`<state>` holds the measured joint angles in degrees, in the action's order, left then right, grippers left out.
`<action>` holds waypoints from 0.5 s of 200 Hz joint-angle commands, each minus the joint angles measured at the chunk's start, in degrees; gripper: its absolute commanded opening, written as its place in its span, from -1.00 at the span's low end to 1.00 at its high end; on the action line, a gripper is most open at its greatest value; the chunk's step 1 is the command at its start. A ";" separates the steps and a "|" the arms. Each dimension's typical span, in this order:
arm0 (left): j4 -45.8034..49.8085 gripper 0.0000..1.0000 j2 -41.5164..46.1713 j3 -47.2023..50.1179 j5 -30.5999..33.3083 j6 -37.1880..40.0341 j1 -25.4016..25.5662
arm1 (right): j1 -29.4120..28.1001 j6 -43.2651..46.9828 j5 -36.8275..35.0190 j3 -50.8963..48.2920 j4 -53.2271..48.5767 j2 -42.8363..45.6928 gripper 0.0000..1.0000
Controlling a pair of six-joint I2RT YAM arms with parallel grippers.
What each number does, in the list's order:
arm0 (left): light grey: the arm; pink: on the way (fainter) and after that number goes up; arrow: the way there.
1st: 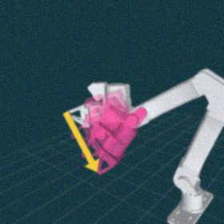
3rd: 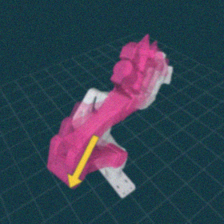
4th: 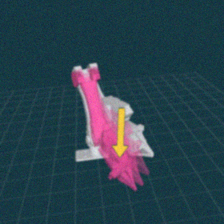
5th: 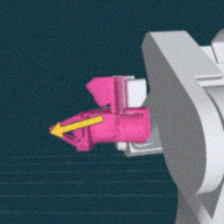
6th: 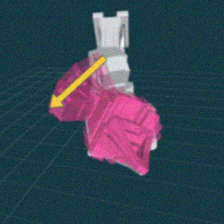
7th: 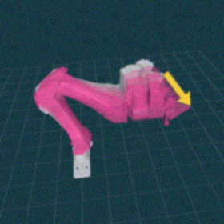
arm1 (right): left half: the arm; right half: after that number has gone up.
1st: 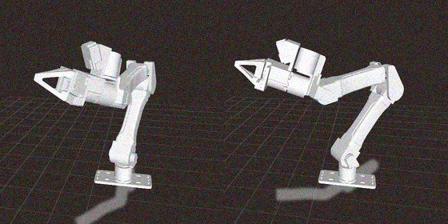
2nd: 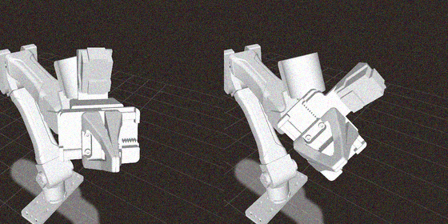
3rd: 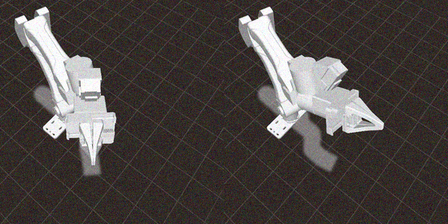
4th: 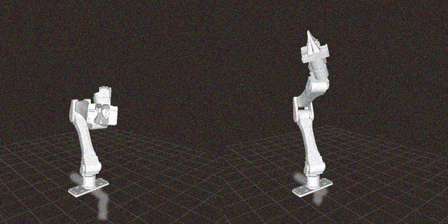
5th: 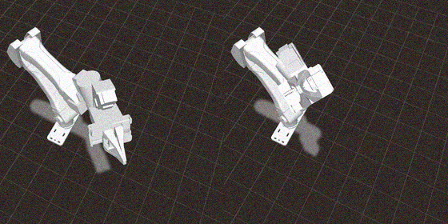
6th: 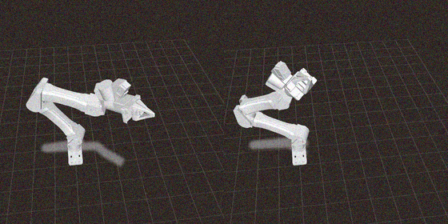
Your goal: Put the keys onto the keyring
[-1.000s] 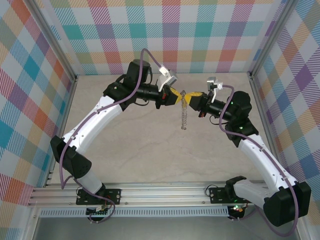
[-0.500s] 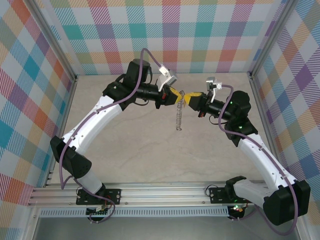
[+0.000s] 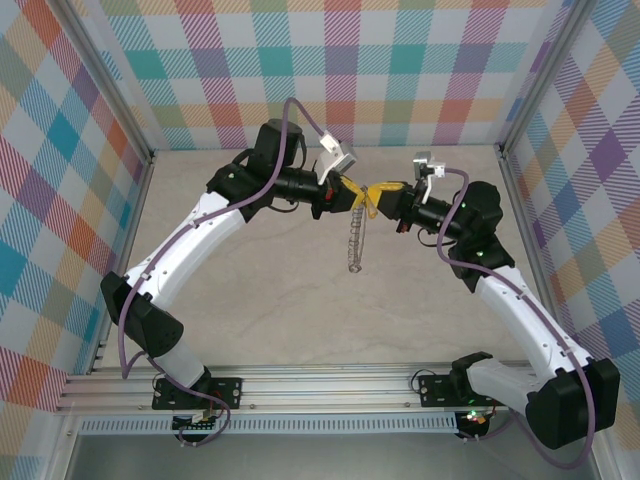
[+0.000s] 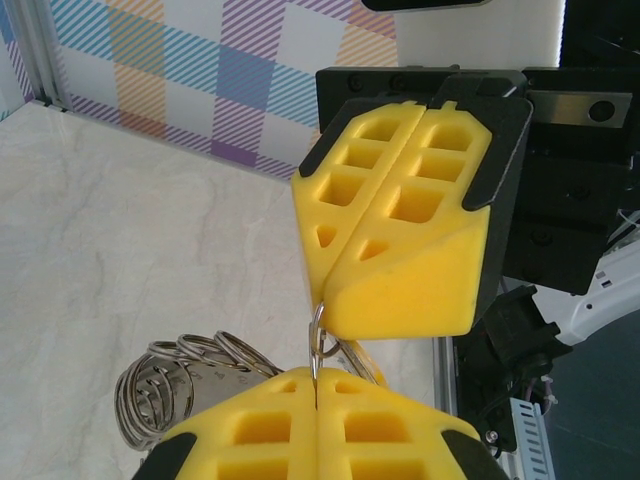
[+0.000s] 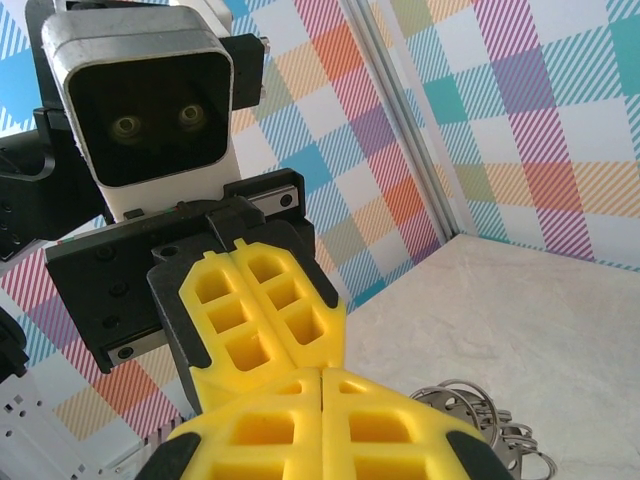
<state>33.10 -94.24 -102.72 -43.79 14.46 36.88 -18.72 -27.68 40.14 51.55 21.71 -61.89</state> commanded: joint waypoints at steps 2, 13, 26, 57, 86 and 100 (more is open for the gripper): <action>-0.40 -1.00 0.26 -2.42 -2.15 0.92 1.30 | 0.27 -0.09 0.24 1.27 1.49 -1.21 -1.00; -0.43 -1.00 0.32 -2.40 -2.17 0.88 1.35 | 0.35 0.05 0.05 1.13 1.32 -1.31 -1.00; -0.58 -1.00 0.54 -2.27 -2.09 0.79 1.32 | 0.28 0.41 -0.34 0.93 0.91 -1.30 -1.00; -1.27 -1.00 1.24 -1.79 -2.10 0.60 1.32 | 0.40 2.46 -3.18 -0.16 -1.33 -0.27 -1.00; -2.32 -1.00 2.26 -0.85 -2.39 0.31 1.35 | 1.21 3.31 -5.34 -1.50 -2.86 0.52 -1.00; -2.96 -1.00 2.74 -0.34 -2.23 0.15 1.30 | 2.05 2.69 -5.58 -2.35 -2.58 0.73 -1.00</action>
<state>33.04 -94.37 -102.69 -42.48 14.41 36.88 -18.33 -26.11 38.02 51.18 20.58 -61.76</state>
